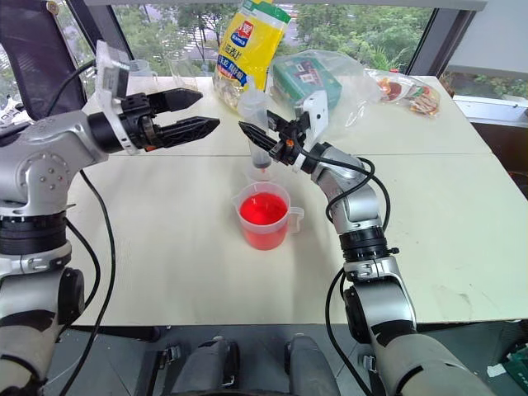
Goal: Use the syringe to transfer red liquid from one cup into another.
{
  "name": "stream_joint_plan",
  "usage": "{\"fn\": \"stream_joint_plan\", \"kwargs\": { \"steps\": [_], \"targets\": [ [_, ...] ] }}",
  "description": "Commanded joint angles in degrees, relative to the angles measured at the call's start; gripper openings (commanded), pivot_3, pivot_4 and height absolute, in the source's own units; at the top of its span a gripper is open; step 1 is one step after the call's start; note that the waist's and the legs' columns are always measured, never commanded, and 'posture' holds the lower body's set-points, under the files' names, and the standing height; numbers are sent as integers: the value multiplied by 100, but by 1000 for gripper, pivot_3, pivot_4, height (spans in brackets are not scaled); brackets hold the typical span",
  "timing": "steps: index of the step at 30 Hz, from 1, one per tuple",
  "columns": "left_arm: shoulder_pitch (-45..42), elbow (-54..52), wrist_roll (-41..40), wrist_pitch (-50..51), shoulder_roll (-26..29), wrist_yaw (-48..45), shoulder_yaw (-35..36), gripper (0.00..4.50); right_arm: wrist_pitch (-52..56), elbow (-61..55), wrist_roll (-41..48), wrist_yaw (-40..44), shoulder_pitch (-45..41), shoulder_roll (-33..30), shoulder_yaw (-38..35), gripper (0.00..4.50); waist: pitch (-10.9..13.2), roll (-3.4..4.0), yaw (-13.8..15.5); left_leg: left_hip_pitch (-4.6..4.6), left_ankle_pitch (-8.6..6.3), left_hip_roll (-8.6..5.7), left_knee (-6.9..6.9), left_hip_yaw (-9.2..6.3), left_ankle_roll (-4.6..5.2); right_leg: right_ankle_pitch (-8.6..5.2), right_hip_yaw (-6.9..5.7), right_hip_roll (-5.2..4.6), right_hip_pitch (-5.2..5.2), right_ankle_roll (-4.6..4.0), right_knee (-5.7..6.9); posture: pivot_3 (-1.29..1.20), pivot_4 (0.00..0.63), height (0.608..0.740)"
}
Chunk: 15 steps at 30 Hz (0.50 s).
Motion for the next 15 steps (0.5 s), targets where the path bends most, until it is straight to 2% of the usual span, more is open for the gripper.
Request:
{"fn": "stream_joint_plan", "kwargs": {
  "steps": [1,5,8,10,12,15],
  "targets": [
    [271,-542,-325,120,32,224,308,4482,513,-498,155,-154,-269,-184,-119,1379,0,0,-7,0,0,0,0,0,0,0,0,0,0,0,0,0,150,740],
    [744,-953,-553,255,58,460,470,4482,2189,-993,292,-648,-904,-745,-272,1379,1,2,-9,-2,0,1,0,0,0,0,2,-1,-5,0,3,0,150,740],
    [1101,-1217,-654,298,100,552,492,4482,4157,-865,419,-1255,-1756,-1262,-516,1379,1,2,-10,-2,0,2,-3,-1,0,0,2,-1,-10,-1,5,0,150,740],
    [1287,-1361,-709,284,49,650,482,4482,5020,-649,310,-1388,-2101,-1642,-447,1379,0,-1,-4,-2,0,2,-6,-1,1,0,2,-2,-11,-2,4,0,150,740],
    [1408,-1444,-738,254,-1,738,453,4482,5560,-423,110,-1522,-2252,-1916,-254,1379,-2,-3,18,-2,-2,2,-11,-5,3,-1,-1,-3,-3,-3,-8,0,150,740],
    [1537,-1537,-801,216,-138,915,419,4482,6055,-124,-122,-1390,-1986,-2371,249,1379,-5,-7,26,-2,-6,-2,-10,-3,9,-1,-1,-9,7,-3,-22,0,150,740]
  ]
}}
